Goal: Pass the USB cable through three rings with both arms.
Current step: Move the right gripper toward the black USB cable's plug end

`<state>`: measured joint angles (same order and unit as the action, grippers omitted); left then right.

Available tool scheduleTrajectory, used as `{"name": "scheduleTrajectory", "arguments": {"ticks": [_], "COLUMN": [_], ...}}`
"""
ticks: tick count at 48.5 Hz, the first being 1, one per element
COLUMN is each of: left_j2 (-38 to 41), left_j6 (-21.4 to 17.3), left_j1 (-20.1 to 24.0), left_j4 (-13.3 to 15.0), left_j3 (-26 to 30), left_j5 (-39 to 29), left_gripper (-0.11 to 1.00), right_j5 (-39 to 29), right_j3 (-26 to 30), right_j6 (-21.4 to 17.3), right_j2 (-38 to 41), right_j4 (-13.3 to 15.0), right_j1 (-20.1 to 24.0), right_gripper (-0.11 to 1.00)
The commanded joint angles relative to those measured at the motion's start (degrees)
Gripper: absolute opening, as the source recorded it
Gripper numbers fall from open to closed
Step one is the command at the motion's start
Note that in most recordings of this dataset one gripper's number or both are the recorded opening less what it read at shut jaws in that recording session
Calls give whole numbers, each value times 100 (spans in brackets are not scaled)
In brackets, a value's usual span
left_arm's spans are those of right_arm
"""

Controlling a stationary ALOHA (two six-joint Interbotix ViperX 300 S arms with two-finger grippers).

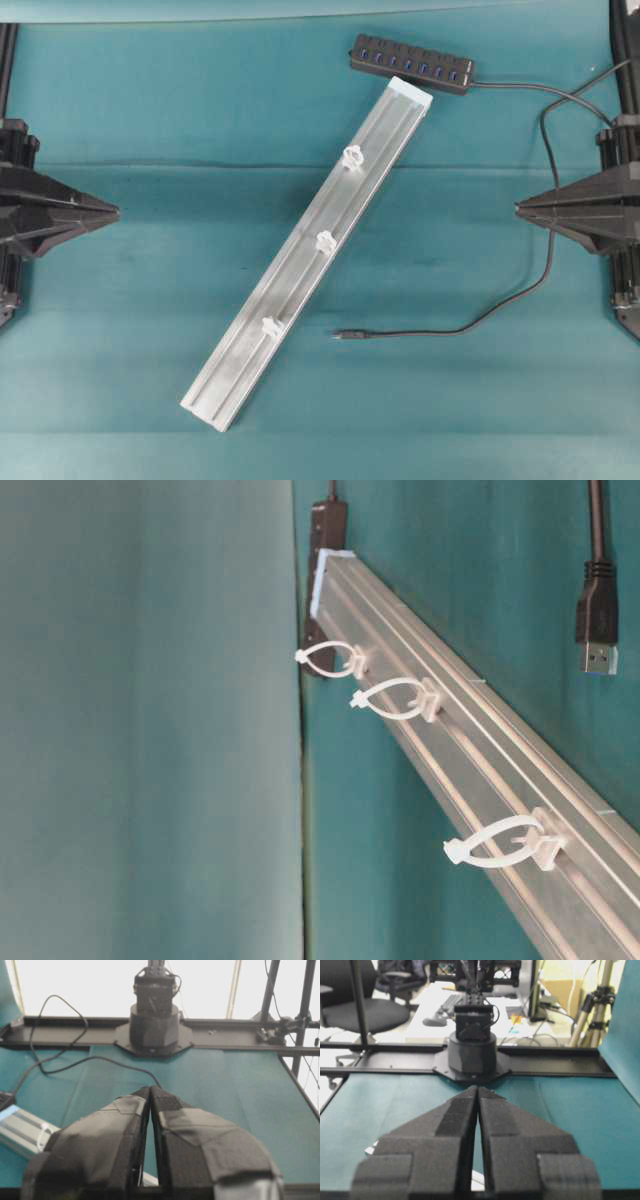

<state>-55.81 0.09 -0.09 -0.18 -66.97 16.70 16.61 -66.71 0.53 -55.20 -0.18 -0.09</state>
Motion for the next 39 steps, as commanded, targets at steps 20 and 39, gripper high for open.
{"name": "scheduleTrajectory", "arguments": {"ticks": [20,39], "left_j2": [677,659], "left_j6": [615,387], "left_j1": [-158,-185], "left_j4": [-114,-114], "left_j3": [967,976], "left_j5": [-615,-615], "left_gripper": [-1,-1], "right_j5": [-2057,-3621], "right_j3": [738,2074], "right_j6": [-861,-1002], "right_j2": [712,2786], "right_j4": [-571,-571], "right_j1": [-62,413], "right_gripper": [0,0]}}
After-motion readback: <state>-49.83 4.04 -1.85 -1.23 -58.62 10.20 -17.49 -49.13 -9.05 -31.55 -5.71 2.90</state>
